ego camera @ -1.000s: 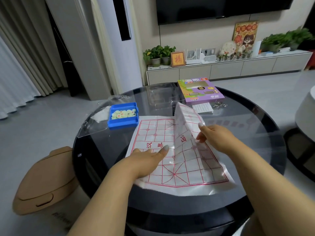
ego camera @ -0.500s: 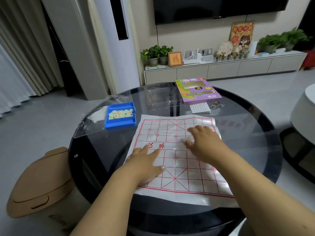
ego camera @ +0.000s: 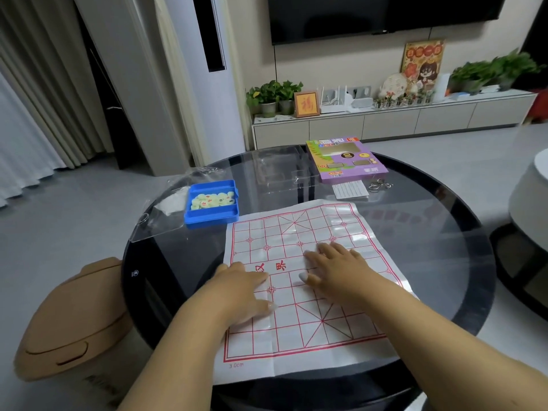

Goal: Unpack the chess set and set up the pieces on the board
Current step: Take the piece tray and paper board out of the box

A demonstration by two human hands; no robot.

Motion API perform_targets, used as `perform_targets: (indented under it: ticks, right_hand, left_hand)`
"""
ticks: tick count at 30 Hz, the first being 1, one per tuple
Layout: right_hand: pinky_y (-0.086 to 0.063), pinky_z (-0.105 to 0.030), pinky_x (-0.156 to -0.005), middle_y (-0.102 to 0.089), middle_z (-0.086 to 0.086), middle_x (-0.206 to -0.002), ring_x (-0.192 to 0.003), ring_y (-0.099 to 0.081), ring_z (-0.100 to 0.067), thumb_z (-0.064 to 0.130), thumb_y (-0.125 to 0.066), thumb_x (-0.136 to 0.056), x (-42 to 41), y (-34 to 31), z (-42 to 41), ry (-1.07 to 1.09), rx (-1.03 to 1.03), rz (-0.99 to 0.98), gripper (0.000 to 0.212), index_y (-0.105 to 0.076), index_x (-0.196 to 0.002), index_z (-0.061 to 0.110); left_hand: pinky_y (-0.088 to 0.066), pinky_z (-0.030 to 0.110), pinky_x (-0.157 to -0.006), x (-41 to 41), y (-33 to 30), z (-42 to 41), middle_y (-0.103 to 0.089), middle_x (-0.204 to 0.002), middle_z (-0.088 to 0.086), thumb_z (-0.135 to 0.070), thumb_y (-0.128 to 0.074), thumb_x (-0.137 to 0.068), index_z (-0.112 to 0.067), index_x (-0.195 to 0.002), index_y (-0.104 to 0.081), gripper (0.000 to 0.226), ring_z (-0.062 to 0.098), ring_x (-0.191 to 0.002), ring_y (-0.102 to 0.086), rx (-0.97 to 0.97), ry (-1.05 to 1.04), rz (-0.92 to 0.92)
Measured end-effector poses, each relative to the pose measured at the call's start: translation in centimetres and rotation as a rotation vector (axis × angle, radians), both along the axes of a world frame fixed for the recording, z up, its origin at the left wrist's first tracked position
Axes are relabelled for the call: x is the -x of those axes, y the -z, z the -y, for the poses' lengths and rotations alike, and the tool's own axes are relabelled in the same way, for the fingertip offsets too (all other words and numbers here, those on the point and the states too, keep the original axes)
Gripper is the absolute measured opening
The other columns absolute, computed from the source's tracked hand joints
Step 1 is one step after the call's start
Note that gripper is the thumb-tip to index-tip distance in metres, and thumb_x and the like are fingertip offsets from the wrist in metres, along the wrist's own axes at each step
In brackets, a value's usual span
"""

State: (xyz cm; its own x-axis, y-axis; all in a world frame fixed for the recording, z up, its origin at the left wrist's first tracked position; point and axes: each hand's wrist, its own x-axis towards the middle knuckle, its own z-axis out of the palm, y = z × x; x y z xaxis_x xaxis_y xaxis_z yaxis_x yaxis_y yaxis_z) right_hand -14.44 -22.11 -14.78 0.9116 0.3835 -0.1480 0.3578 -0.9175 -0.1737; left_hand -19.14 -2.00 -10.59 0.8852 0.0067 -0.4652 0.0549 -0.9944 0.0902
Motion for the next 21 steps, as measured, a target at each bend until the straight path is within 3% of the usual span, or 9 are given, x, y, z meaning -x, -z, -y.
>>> perform_targets:
  ticks: [6,8,10,12,14,15,18,21]
  right_hand:
    - [-0.003,-0.044,-0.119,-0.006,0.0,-0.16,-0.147,0.002,-0.02,0.06,-0.026,-0.094,0.3,-1.0,-0.7,0.01,-0.033,0.073,0.065,-0.014,-0.15,0.03]
    - [-0.005,-0.043,-0.119,-0.009,0.001,-0.159,-0.147,0.0,-0.019,0.061,-0.025,-0.094,0.2,-1.4,-1.2,-0.004,-0.042,0.087,0.065,-0.016,-0.15,0.029]
    - [-0.007,-0.043,-0.119,-0.011,0.001,-0.159,-0.147,-0.002,-0.018,0.061,-0.025,-0.094,-0.1,-1.9,-2.0,-0.02,-0.043,0.087,0.065,-0.017,-0.15,0.028]
    - [-0.01,-0.042,-0.119,-0.015,0.001,-0.158,-0.147,-0.007,-0.019,0.06,-0.028,-0.094,-0.7,-2.4,-3.0,-0.031,-0.054,0.079,0.066,-0.019,-0.149,0.026]
    - [-0.017,-0.041,-0.116,-0.022,0.0,-0.156,-0.144,-0.016,-0.02,0.058,-0.031,-0.094,-1.5,-2.7,-4.3,-0.04,-0.074,0.075,0.064,-0.024,-0.148,0.024]
    - [-0.022,-0.04,-0.114,-0.028,-0.001,-0.154,-0.142,-0.022,-0.021,0.057,-0.032,-0.095,-1.9,-2.9,-5.1,-0.041,-0.089,0.074,0.063,-0.026,-0.147,0.023]
    - [-0.033,-0.039,-0.108,-0.041,-0.002,-0.146,-0.133,-0.037,-0.022,0.052,-0.039,-0.095,-3.8,-3.1,-8.3,-0.018,-0.166,0.072,0.058,-0.033,-0.144,0.021]
    - [-0.042,-0.038,-0.101,-0.05,-0.004,-0.137,-0.123,-0.047,-0.023,0.047,-0.047,-0.094,-6.3,-2.7,-11.8,0.003,-0.246,0.088,0.053,-0.04,-0.14,0.02]
  left_hand:
    - [-0.036,0.038,-0.107,-0.3,-0.8,-1.3,-0.029,-0.153,-0.005,-0.056,-0.052,-0.09,-0.037,-0.15,-0.023,0.069,0.019,-0.14,-0.027,0.144,-0.14,0.169]
    - [-0.049,0.03,-0.089,-0.7,-1.2,-1.9,-0.045,-0.143,-0.005,-0.051,-0.053,-0.092,-0.032,-0.146,-0.032,0.062,0.011,-0.119,-0.049,0.261,-0.259,0.272]
    - [-0.047,0.018,-0.065,-1.2,-1.5,-2.7,-0.058,-0.123,-0.007,-0.042,-0.055,-0.094,-0.024,-0.14,-0.042,0.052,0.002,-0.084,-0.055,0.466,-0.451,0.375]
    - [-0.048,0.025,-0.077,-2.2,-1.1,-4.0,-0.059,-0.128,0.003,-0.038,-0.057,-0.093,-0.017,-0.132,-0.051,0.045,0.012,-0.094,-0.06,0.636,-0.684,0.461]
    - [-0.049,0.035,-0.086,-3.3,-0.6,-5.3,-0.063,-0.12,0.016,-0.033,-0.061,-0.092,-0.013,-0.105,-0.061,0.023,0.022,-0.097,-0.062,0.859,-0.886,0.486]
    - [-0.051,0.037,-0.09,-3.8,-0.4,-5.8,-0.064,-0.115,0.019,-0.028,-0.063,-0.092,-0.009,-0.104,-0.061,0.022,0.024,-0.096,-0.063,0.998,-0.97,0.489]
    - [-0.051,0.039,-0.095,-4.7,0.2,-7.2,-0.058,-0.123,0.024,-0.019,-0.061,-0.093,0.001,-0.133,-0.046,0.047,0.031,-0.108,-0.061,1.351,-1.171,0.46]
    - [-0.047,0.04,-0.1,-5.0,1.0,-8.3,-0.05,-0.133,0.028,-0.019,-0.055,-0.096,0.002,-0.142,-0.037,0.053,0.035,-0.118,-0.055,1.617,-1.252,0.432]
